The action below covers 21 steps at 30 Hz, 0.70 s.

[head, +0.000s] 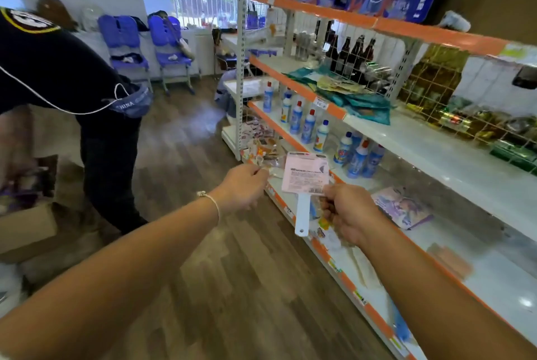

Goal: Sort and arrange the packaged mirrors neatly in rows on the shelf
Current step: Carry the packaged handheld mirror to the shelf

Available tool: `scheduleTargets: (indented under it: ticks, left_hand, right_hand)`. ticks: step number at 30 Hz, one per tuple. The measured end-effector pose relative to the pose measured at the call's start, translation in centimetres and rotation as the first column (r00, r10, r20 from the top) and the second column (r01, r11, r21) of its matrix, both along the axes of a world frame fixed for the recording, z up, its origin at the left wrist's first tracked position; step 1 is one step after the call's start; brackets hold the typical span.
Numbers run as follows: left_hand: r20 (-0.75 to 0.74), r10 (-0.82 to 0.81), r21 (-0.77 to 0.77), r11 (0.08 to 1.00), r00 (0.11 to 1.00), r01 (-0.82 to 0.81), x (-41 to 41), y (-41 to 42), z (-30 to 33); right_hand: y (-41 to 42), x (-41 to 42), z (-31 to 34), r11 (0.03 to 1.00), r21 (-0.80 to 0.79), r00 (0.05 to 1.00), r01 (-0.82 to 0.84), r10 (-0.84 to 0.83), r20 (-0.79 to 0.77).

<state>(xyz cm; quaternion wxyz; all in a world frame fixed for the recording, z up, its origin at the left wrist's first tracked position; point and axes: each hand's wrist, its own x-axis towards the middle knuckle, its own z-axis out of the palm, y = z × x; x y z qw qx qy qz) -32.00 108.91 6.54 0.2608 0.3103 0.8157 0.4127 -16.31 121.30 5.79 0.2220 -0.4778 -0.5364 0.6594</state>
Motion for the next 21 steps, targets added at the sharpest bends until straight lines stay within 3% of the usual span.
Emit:
scheduleTargets:
  ticks: [10,21]
  left_hand:
    - [0.063,-0.015,0.071,0.997,0.998,0.010,-9.6,15.3,2.5]
    - [0.270,-0.054,0.166,0.986,0.961,0.009,-23.4,28.3,-0.3]
  right_hand:
    - [16.0,-10.7,3.3,0.996,0.060,0.997,-0.071,0.072,-0.019]
    - [26.4,-24.9,1.8,0.994,0.081,0.997,-0.071,0.072,-0.015]
